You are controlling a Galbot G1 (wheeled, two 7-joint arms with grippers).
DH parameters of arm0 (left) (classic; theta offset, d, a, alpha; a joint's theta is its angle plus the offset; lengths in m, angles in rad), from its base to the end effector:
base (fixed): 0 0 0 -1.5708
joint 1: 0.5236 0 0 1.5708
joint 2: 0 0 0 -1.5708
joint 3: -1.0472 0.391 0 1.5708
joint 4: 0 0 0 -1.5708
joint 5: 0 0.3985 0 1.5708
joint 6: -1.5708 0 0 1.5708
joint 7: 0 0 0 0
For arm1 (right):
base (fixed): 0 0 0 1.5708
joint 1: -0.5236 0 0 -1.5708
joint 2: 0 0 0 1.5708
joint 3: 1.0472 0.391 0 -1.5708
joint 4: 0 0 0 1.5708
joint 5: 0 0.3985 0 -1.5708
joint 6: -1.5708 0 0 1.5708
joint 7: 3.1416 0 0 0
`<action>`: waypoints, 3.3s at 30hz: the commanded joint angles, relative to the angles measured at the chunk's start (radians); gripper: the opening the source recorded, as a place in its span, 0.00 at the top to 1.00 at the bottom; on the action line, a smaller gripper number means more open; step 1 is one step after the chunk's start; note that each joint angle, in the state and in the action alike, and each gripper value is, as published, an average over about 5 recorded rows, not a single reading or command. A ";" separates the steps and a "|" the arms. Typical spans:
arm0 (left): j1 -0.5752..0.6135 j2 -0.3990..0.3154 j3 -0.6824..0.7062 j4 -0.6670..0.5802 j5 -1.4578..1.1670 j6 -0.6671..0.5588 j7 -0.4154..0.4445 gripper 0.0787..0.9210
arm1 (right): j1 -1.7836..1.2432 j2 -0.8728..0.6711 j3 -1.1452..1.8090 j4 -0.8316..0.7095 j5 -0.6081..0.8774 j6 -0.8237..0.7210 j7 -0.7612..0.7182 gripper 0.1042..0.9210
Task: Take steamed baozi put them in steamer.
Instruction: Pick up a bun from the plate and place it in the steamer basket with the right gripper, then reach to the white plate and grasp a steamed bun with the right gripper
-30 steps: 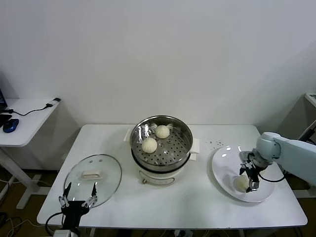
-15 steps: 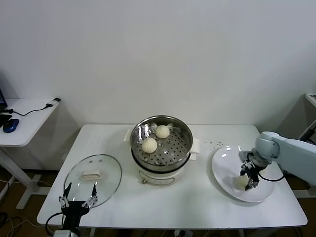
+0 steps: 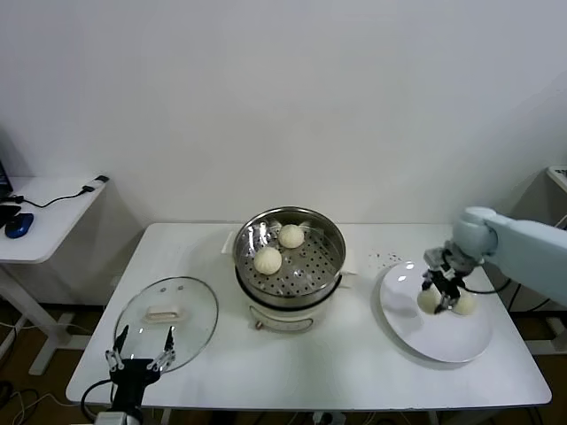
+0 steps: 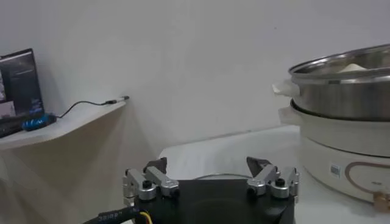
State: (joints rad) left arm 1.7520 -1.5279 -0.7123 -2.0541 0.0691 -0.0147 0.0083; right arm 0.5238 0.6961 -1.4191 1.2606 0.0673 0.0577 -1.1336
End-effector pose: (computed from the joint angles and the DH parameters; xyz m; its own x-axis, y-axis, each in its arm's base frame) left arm 0.1326 0.0750 -0.3790 -0.9720 -0.1351 0.1922 -0.0919 0.9715 0.2184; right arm 0.6000 -0.1667 -0.1378 -0.0856 -0.0091 0.9963 -0.9022 -0.4235 -0.0814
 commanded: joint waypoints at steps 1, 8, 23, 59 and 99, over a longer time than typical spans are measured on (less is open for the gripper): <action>0.000 -0.001 0.000 -0.002 0.002 0.002 0.000 0.12 | 0.423 0.262 -0.129 -0.003 -0.019 0.426 -0.056 0.39; 0.002 0.009 -0.003 -0.009 0.002 0.008 0.000 0.12 | 0.441 0.423 -0.054 -0.005 -0.010 0.523 -0.025 0.39; 0.021 0.052 -0.009 -0.008 -0.002 0.006 0.001 0.12 | 0.073 0.574 0.066 0.066 -0.282 0.558 -0.010 0.39; -0.007 0.095 -0.003 0.017 -0.009 0.017 0.003 0.12 | 0.032 0.557 0.109 0.004 -0.251 0.514 -0.004 0.12; 0.033 0.066 0.030 -0.012 0.017 0.010 -0.002 0.12 | -0.521 -0.233 0.525 -0.208 -0.116 -0.183 0.037 0.12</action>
State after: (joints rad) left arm 1.7824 -1.4603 -0.6828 -2.0681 0.0856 -0.0043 0.0065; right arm 0.3210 0.5216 -1.1843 1.1707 0.1310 -0.1292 -1.0870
